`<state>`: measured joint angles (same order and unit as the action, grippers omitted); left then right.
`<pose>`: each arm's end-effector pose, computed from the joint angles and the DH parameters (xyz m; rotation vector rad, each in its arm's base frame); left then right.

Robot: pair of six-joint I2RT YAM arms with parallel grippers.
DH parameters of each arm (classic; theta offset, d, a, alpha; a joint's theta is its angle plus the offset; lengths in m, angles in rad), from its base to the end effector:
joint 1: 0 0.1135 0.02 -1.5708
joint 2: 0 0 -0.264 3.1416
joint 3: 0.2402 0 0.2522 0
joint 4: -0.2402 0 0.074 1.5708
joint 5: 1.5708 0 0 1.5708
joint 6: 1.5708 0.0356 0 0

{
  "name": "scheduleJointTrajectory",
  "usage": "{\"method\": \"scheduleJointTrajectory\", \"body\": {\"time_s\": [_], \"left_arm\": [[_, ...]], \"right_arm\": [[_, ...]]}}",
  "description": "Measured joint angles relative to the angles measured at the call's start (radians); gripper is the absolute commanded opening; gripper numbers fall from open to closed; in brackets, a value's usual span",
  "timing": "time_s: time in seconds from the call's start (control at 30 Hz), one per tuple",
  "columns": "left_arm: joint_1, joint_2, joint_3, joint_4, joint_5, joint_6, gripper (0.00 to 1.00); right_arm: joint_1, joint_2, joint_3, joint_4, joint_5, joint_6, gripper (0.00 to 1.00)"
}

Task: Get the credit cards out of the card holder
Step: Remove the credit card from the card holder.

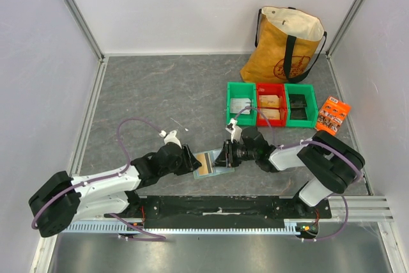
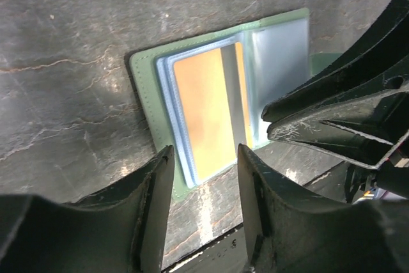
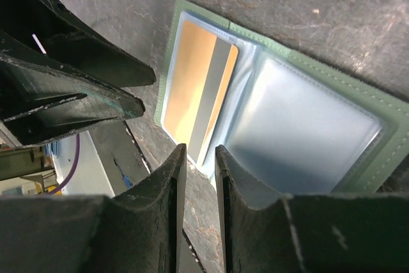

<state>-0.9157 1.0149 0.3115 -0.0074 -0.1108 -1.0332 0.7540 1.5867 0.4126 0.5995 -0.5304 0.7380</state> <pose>0.1184 -0.1476 0.1537 -0.2051 2.4312 -0.8496 0.1787 0.1925 0.1178 -0.3725 2.3897 1.3604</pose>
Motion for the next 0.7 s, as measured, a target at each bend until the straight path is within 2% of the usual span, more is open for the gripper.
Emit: {"method": "scheduleJointTrajectory", "body": {"time_s": [0.13,0.57,0.7], "left_arm": [[0.000,0.029,-0.008,-0.003,0.009,-0.010,0.42],[0.002,0.079,-0.010,0.037,0.056,-0.022,0.39],[0.002,0.087,-0.010,0.048,0.068,-0.024,0.36]], "right_arm": [[0.017,0.013,0.003,-0.018,0.006,-0.003,0.31],[0.047,0.051,0.016,0.014,-0.012,0.030,0.31],[0.049,0.051,0.016,0.039,-0.023,0.048,0.27]]}}
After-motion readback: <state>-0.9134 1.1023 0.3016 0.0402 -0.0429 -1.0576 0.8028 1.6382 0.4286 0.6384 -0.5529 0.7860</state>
